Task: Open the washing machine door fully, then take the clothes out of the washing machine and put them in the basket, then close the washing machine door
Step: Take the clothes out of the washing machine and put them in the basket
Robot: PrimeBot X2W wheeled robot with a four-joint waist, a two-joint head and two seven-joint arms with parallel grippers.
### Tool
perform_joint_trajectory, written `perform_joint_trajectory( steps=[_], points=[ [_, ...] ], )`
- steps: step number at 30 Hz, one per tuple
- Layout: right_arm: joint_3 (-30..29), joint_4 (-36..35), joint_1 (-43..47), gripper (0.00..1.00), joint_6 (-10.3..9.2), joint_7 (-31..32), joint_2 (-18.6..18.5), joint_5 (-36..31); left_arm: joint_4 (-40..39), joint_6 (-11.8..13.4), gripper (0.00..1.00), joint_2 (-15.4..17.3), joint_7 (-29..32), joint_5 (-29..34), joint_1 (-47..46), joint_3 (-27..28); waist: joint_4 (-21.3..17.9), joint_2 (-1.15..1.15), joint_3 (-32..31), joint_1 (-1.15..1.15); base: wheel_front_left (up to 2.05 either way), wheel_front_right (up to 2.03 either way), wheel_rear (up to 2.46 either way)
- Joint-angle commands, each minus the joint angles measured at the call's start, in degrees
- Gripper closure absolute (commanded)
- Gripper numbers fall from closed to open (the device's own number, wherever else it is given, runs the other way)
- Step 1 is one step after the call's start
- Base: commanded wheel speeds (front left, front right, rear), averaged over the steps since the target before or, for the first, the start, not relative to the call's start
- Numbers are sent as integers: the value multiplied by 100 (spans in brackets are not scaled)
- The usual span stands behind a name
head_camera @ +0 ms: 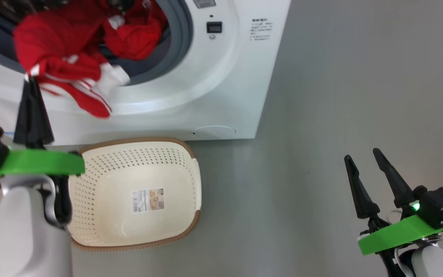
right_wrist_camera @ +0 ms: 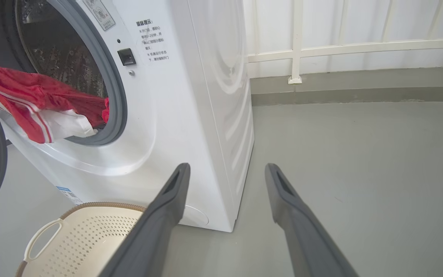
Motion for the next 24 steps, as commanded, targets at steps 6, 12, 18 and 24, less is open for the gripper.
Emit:
perform_joint_trajectory(
  steps=[6, 12, 18, 24],
  points=[
    [50, -109, 176, 0, 9, -68, -79, 37, -1020, -56, 100, 130, -44, -155, 723, 65, 254, 0, -314, 0, 0, 0, 0],
    [18, -110, 274, 0, 9, -68, -91, 37, -1950, -35, 100, 113, -44, -282, 1418, 11, 339, 0, -434, 0, 0, 0, 0],
    [-11, -122, 337, 0, 9, -68, -96, 38, -2945, 235, 100, 110, -45, -439, 2001, -110, 436, 0, -473, 0, 0, 0, 0],
    [-18, -133, 339, 0, 9, -68, -109, 37, -3723, 474, 100, 109, -45, -459, 2365, -293, 520, 0, -468, 0, 0, 0, 0]
  ],
)
